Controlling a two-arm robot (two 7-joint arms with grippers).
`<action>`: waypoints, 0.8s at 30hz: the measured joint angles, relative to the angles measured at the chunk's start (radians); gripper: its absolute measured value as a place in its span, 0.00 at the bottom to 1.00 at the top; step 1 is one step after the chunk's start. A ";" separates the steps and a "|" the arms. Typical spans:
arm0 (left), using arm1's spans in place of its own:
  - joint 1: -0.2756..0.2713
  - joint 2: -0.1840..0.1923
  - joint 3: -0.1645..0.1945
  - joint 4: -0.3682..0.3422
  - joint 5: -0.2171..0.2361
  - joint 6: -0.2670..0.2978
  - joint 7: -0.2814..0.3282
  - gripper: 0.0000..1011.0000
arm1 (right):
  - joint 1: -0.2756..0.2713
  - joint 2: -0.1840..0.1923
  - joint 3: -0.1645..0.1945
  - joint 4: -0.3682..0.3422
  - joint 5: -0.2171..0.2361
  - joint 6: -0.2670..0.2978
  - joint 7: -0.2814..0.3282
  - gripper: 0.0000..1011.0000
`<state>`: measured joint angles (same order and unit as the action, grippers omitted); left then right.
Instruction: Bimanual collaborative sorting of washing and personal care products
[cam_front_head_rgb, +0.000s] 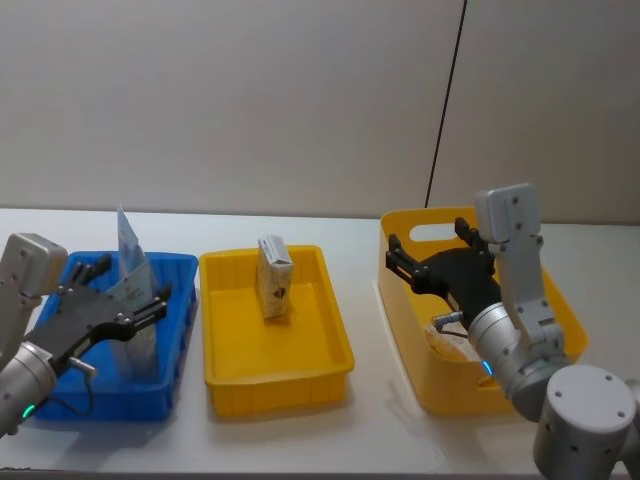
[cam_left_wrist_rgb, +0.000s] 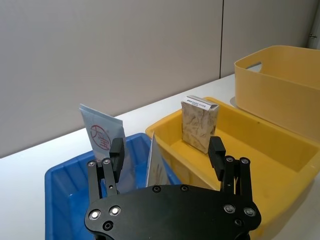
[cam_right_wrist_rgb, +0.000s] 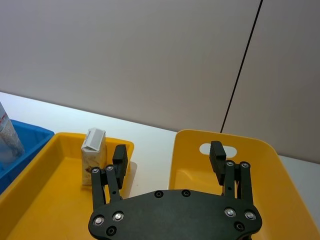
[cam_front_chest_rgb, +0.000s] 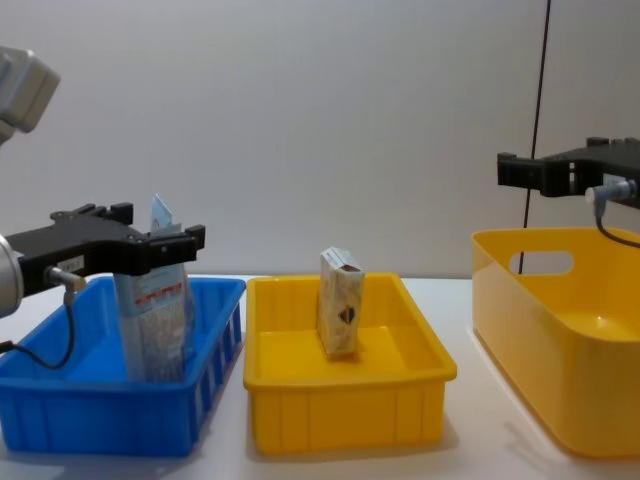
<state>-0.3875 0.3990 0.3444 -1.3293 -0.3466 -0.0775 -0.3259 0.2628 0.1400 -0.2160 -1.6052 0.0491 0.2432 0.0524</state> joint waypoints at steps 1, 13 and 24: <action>0.001 0.001 -0.001 0.000 0.000 0.000 -0.001 0.99 | 0.000 0.000 0.000 0.000 0.000 0.000 0.000 0.99; 0.010 0.009 -0.019 0.004 0.001 0.001 -0.009 0.99 | 0.000 0.000 0.000 0.000 0.000 0.000 0.000 0.99; -0.004 -0.013 -0.017 0.051 0.002 -0.003 -0.034 0.99 | 0.000 0.000 0.000 0.000 0.000 0.000 0.000 0.99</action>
<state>-0.3919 0.3860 0.3275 -1.2784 -0.3448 -0.0808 -0.3604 0.2629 0.1400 -0.2160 -1.6053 0.0490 0.2433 0.0523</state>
